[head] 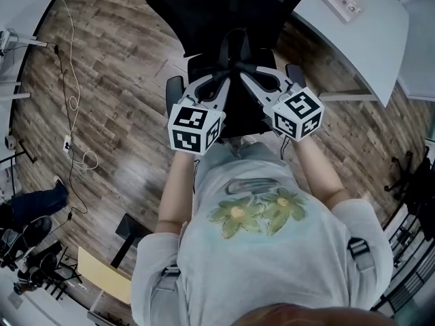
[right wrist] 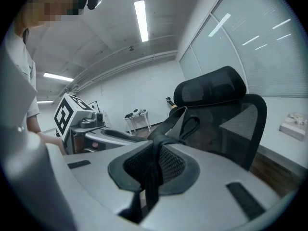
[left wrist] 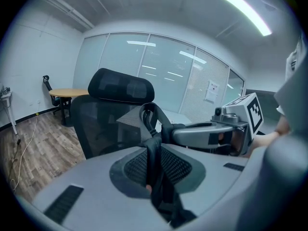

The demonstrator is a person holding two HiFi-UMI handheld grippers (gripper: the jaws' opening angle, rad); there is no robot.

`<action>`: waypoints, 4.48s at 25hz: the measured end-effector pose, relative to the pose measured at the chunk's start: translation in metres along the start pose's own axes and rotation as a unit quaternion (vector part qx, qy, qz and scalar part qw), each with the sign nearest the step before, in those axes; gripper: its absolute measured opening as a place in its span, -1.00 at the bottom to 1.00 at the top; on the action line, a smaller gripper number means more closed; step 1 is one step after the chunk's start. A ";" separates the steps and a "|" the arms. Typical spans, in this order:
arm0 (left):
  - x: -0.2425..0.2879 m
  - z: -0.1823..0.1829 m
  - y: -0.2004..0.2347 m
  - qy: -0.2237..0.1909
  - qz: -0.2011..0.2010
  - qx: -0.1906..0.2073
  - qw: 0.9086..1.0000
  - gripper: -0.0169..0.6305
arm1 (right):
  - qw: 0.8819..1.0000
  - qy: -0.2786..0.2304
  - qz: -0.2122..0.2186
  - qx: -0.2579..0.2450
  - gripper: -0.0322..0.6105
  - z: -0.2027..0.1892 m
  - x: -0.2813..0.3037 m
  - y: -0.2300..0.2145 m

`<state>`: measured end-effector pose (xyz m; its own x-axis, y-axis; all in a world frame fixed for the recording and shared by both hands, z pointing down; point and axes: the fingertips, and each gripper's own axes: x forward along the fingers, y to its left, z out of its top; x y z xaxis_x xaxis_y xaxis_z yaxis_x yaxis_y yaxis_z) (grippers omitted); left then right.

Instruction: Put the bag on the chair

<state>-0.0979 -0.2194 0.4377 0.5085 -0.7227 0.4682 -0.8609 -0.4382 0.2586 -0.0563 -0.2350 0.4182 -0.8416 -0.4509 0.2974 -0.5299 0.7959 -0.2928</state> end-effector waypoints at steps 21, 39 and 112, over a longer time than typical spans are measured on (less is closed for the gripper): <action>0.037 -0.051 0.028 0.055 0.002 -0.037 0.998 -0.72 | 0.997 0.066 -0.017 0.048 -0.78 -0.051 0.034 -0.033; 0.047 -0.094 0.049 0.081 0.010 -0.063 0.995 -0.72 | 0.992 0.114 -0.024 0.054 -0.78 -0.096 0.059 -0.035; 0.045 -0.156 0.086 0.074 0.103 -0.091 0.988 -0.39 | 0.980 0.169 -0.057 0.083 -0.46 -0.177 0.057 -0.050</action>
<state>-0.1518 -0.2067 0.6126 0.3249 -0.6941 0.6424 -0.9419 -0.1765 0.2858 -0.0596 -0.2291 0.6108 -0.7078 -0.3509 0.6131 -0.6521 0.6582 -0.3761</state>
